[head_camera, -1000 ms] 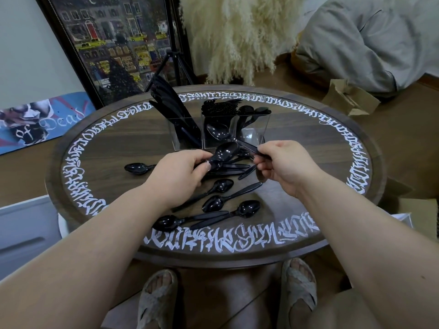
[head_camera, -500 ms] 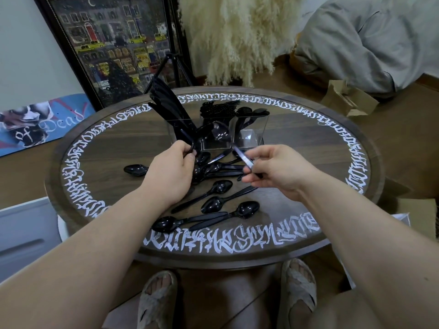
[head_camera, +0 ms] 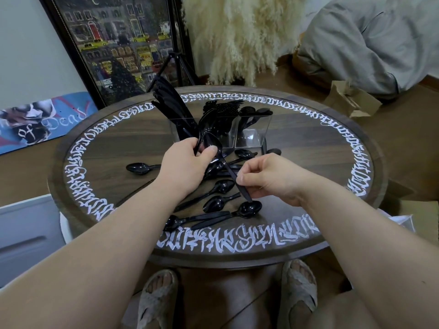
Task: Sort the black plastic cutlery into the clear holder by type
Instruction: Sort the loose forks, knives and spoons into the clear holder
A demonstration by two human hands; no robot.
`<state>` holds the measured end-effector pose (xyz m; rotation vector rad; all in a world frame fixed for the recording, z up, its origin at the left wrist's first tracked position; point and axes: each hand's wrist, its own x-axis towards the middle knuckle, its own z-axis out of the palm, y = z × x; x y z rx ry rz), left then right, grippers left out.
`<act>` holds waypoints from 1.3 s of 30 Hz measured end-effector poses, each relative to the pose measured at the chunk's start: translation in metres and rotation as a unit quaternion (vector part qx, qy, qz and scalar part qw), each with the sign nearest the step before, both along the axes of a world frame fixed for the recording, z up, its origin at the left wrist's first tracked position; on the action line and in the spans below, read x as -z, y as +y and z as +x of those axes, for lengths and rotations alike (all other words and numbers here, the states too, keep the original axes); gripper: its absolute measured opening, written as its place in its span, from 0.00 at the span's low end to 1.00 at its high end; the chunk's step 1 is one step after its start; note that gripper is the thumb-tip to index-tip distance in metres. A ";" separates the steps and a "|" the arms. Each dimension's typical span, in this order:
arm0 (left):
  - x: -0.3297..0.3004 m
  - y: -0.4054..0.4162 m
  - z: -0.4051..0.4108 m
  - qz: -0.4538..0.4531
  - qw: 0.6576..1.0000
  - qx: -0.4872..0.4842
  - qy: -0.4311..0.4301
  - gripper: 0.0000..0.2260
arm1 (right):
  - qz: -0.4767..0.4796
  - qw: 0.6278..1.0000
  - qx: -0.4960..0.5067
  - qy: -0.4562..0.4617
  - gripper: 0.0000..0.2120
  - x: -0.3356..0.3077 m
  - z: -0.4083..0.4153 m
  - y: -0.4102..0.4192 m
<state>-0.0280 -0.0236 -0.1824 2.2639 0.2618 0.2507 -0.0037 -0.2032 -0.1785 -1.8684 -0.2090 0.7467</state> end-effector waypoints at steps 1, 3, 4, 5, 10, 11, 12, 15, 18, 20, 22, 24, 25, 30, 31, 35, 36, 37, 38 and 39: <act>0.000 -0.001 0.001 0.008 1.000 -0.002 0.000 0.14 | -0.008 1.000 -0.012 -0.004 0.08 0.000 -0.001 0.002; 0.001 -0.003 0.003 0.026 1.000 0.006 -0.002 0.13 | -0.024 0.999 0.003 -0.049 0.04 0.001 -0.002 0.008; 0.001 -0.005 0.004 0.037 0.999 0.018 0.000 0.12 | -0.022 0.996 0.032 -0.085 0.03 0.001 -0.001 0.011; 0.001 -0.007 0.004 0.051 0.998 0.036 0.003 0.12 | -0.008 0.991 0.065 -0.118 0.05 0.001 0.001 0.014; 0.003 -0.014 0.002 0.069 0.993 0.092 0.016 0.13 | 0.020 0.974 0.128 -0.184 0.06 -0.003 0.009 0.021; 0.004 -0.013 0.002 0.048 0.995 0.084 0.017 0.14 | 0.014 0.974 0.137 -0.182 0.07 -0.003 0.009 0.021; 0.004 -0.011 0.002 0.016 0.997 0.075 0.018 0.14 | 0.011 0.973 0.151 -0.177 0.07 -0.003 0.009 0.020; 0.008 -0.004 0.003 -0.070 0.995 0.066 0.034 0.15 | 0.080 0.970 0.196 -0.118 0.06 -0.008 0.010 0.015; 0.009 -0.004 0.000 -0.082 0.990 0.097 0.058 0.16 | 0.191 0.955 0.220 -0.053 0.09 -0.009 0.011 0.016; 0.008 -0.006 -0.003 -0.080 0.987 0.123 0.065 0.18 | 0.213 0.950 0.225 -0.045 0.08 -0.008 0.011 0.017; 0.007 -0.007 -0.005 -0.066 0.985 0.143 0.071 0.20 | 0.223 0.944 0.238 -0.047 0.08 -0.007 0.011 0.017; 0.007 -0.008 -0.006 -0.046 0.983 0.158 0.077 0.20 | 0.237 0.939 0.247 -0.040 0.08 -0.007 0.011 0.017; 0.007 -0.008 -0.005 -0.042 0.982 0.164 0.080 0.19 | 0.243 0.937 0.247 -0.032 0.08 -0.006 0.011 0.017; 0.009 -0.005 -0.003 -0.064 0.981 0.169 0.074 0.18 | 0.225 0.942 0.247 -0.027 0.08 -0.006 0.011 0.016; 0.008 -0.006 -0.003 -0.058 0.981 0.171 0.073 0.18 | 0.212 0.943 0.251 -0.047 0.08 -0.005 0.011 0.016; 0.007 -0.009 -0.004 -0.052 0.977 0.191 0.081 0.18 | 0.085 0.940 0.230 -0.239 0.11 0.002 0.011 0.016; 0.007 -0.009 -0.004 -0.062 0.975 0.196 0.087 0.18 | 0.048 0.931 0.208 -0.295 0.13 0.003 0.011 0.016; 0.006 -0.008 -0.005 -0.070 0.973 0.199 0.094 0.18 | 0.013 0.920 0.182 -0.348 0.15 0.005 0.009 0.016; 0.006 -0.008 -0.006 -0.075 0.972 0.199 0.102 0.18 | -0.016 0.906 0.158 -0.393 0.16 0.006 0.008 0.016; 0.005 -0.008 -0.008 -0.076 0.971 0.196 0.111 0.18 | -0.035 0.891 0.141 -0.430 0.16 0.007 0.007 0.016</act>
